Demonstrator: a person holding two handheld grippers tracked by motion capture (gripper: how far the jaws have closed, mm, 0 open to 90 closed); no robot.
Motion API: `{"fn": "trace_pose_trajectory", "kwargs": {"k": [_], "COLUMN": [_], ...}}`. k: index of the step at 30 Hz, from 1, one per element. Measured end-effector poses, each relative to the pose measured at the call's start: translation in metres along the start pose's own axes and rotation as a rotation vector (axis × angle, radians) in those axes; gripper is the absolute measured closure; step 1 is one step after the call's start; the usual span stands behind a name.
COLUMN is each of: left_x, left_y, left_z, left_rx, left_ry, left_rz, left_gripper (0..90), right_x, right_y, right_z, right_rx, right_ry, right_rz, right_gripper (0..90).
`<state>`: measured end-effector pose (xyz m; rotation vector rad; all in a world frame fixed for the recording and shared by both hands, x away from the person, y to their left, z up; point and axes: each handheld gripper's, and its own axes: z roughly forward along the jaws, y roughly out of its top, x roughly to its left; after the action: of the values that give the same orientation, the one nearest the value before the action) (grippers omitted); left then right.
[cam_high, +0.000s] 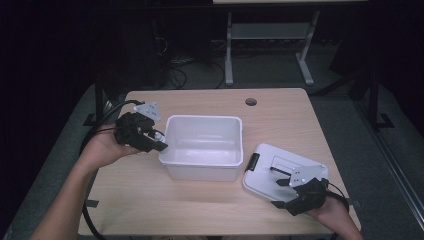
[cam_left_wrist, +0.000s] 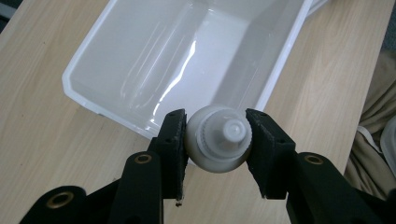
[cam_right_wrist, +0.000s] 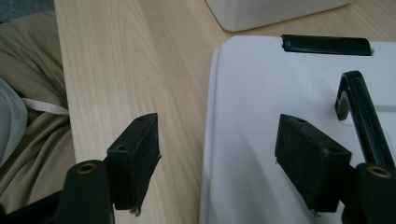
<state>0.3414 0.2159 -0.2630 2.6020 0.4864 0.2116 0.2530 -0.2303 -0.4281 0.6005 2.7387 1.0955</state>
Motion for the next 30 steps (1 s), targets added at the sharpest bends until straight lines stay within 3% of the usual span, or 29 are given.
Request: {"fn": "trace_pose_trajectory", "kwargs": {"k": [30], "left_x": [0.007], "left_y": [0.000], "left_z": [0.028], "left_rx": [0.024], "left_ry": [-0.008], "left_rz": [-0.024], "left_gripper": [59.5], "right_x": [-0.001], "right_y": [-0.002], "right_z": [-0.003], "right_rx": [-0.001], "right_ry": [-0.005], "right_rz": [-0.004], "right_gripper": [29.2]}}
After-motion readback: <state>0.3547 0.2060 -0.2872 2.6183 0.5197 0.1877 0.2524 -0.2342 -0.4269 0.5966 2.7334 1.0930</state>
